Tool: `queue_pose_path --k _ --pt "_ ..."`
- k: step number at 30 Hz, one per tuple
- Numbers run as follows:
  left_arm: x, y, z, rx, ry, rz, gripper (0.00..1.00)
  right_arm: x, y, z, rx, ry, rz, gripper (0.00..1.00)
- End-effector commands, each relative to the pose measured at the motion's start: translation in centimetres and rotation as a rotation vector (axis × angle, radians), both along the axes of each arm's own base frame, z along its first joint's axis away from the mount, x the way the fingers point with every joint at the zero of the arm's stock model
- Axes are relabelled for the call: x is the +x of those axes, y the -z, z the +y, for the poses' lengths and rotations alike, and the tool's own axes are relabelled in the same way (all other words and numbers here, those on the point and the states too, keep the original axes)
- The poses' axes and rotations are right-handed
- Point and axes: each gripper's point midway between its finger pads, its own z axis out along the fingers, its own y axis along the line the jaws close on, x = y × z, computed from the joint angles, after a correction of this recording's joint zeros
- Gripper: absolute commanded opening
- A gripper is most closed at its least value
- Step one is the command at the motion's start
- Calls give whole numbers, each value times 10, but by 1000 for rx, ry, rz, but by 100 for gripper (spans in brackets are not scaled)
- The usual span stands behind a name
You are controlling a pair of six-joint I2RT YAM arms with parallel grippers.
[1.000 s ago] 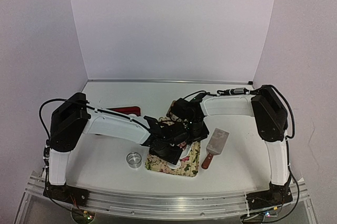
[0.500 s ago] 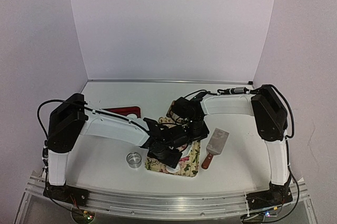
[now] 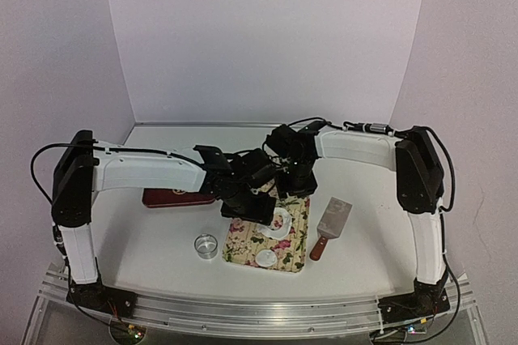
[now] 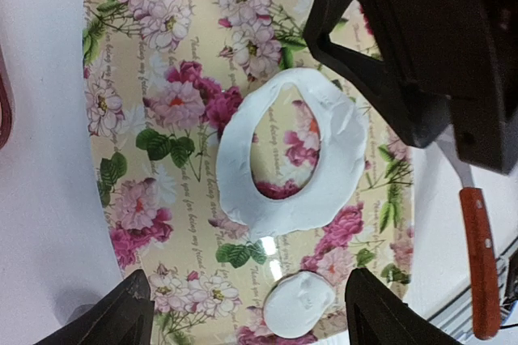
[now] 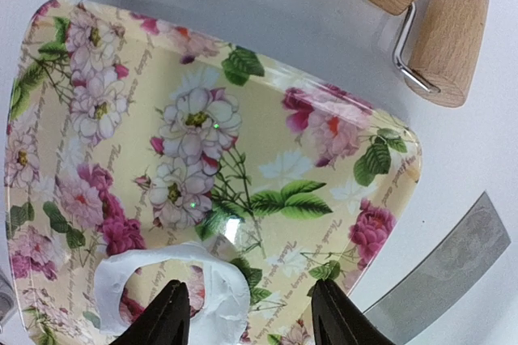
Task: Roll out the dumpling wrappers from the dough
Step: Pick up the spatula from the center of the board.
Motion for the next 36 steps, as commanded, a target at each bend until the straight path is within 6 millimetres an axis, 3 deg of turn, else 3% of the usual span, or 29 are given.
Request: queue_pose_path --k 1,7,11,14,17,28,31,36 --pt "-5 -17 3 -107 -28 77 81 11 -41 -15 70 49 -34 38" --pt "-11 -16 -21 -217 -30 193 80 8 -79 -66 126 132 -55 47" --pt "-10 -2 -28 -191 -7 247 80 -19 -75 -94 166 193 20 59" --pt "-10 7 -37 -208 30 282 80 -40 -75 -103 201 231 60 74" --pt "-11 20 -46 -210 53 321 79 -59 -71 -112 222 288 85 80" --pt "-13 56 -62 -244 58 419 79 -77 -86 -129 281 394 35 81" --pt "-3 60 -63 -243 34 385 79 -81 -92 -133 297 419 17 81" --pt "33 45 -74 -326 -23 292 79 -89 -95 -141 309 450 2 81"
